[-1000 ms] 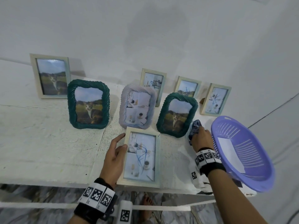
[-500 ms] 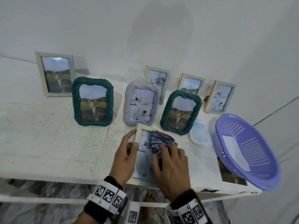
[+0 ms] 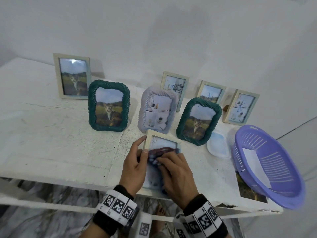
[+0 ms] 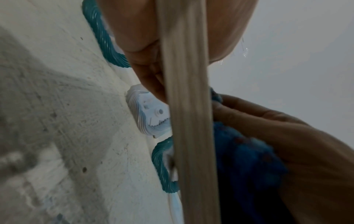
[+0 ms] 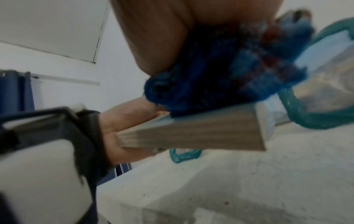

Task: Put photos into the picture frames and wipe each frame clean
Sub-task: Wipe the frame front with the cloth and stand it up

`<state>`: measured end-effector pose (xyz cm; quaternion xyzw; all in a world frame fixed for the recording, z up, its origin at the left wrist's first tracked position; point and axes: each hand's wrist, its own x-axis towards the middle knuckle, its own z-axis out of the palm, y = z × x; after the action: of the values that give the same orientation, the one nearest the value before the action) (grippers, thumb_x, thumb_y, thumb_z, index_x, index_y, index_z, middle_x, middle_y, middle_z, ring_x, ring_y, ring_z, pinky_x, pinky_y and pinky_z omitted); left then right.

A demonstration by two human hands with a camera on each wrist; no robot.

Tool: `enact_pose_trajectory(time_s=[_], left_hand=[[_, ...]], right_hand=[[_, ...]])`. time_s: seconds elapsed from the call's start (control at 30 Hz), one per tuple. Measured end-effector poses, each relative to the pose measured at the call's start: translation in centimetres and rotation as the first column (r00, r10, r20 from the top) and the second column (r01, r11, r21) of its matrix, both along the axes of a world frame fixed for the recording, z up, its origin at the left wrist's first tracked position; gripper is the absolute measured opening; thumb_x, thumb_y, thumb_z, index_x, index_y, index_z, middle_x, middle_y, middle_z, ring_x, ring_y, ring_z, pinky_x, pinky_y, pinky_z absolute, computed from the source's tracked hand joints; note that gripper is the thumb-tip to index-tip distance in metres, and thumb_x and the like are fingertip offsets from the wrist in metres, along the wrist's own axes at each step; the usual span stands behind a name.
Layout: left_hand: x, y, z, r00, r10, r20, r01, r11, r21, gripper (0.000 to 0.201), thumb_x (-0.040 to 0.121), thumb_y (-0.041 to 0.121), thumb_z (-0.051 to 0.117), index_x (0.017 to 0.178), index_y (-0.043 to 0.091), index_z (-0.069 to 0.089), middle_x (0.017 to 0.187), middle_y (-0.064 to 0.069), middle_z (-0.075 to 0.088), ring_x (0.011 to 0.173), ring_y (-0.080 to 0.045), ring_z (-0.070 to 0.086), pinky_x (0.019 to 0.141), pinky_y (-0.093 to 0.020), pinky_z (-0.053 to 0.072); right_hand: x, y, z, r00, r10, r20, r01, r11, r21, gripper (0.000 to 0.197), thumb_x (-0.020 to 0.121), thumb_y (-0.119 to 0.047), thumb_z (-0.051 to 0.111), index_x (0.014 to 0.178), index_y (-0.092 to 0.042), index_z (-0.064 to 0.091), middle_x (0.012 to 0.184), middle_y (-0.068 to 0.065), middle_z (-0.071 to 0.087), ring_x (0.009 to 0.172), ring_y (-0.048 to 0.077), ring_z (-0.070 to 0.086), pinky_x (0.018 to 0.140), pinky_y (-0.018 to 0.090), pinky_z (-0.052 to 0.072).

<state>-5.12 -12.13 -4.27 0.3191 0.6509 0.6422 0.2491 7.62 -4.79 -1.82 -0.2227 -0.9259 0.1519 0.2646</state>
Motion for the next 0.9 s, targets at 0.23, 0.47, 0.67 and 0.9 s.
enact_pose_trajectory(time_s=[0.23,0.47,0.67,0.9], left_hand=[[0.3,-0.1,0.3,0.999,0.01,0.041,-0.012,1.0,0.029,0.034,0.101,0.014,0.043,0.13,0.03,0.049,0.057,0.016,0.052,0.048,-0.003,0.041,0.051,-0.012,0.035],[-0.5,-0.5,-0.5,0.995,0.057,0.08,-0.055,0.998,-0.025,0.034,0.102,0.02,0.042,0.13,0.038,0.05,0.075,-0.013,0.063,0.068,-0.026,0.06,0.063,-0.027,0.052],[0.1,0.0,0.5,0.997,0.042,0.07,-0.044,0.999,0.021,0.034,0.101,0.015,0.042,0.126,0.036,0.051,0.059,0.01,0.061,0.048,-0.001,0.046,0.052,-0.012,0.04],[-0.8,-0.7,-0.4,0.989,0.049,0.137,-0.046,0.999,-0.03,0.035,0.102,0.017,0.043,0.128,0.038,0.053,0.084,-0.005,0.071,0.081,-0.015,0.068,0.072,-0.022,0.056]], right_hand=[[-0.4,1.6,-0.6,0.992,-0.122,0.043,0.116,0.986,0.124,0.027,0.091,-0.018,0.047,0.106,-0.009,0.068,0.114,0.007,0.065,0.106,0.025,0.056,0.096,0.036,0.046],[1.2,-1.8,-0.2,0.982,0.105,0.159,-0.118,0.99,0.073,0.025,0.092,-0.016,0.053,0.113,-0.012,0.066,0.124,-0.001,0.064,0.123,0.013,0.051,0.103,0.03,0.044],[0.5,-0.2,-0.4,0.925,-0.067,0.375,0.029,0.994,0.106,0.059,0.102,-0.044,0.02,0.148,-0.009,0.031,0.155,0.008,0.028,0.146,0.02,0.019,0.115,0.038,0.019],[2.7,-3.2,-0.8,0.877,0.114,0.466,-0.169,0.982,0.077,0.053,0.103,-0.04,0.021,0.145,-0.012,0.038,0.152,0.003,0.035,0.142,0.014,0.027,0.115,0.034,0.027]])
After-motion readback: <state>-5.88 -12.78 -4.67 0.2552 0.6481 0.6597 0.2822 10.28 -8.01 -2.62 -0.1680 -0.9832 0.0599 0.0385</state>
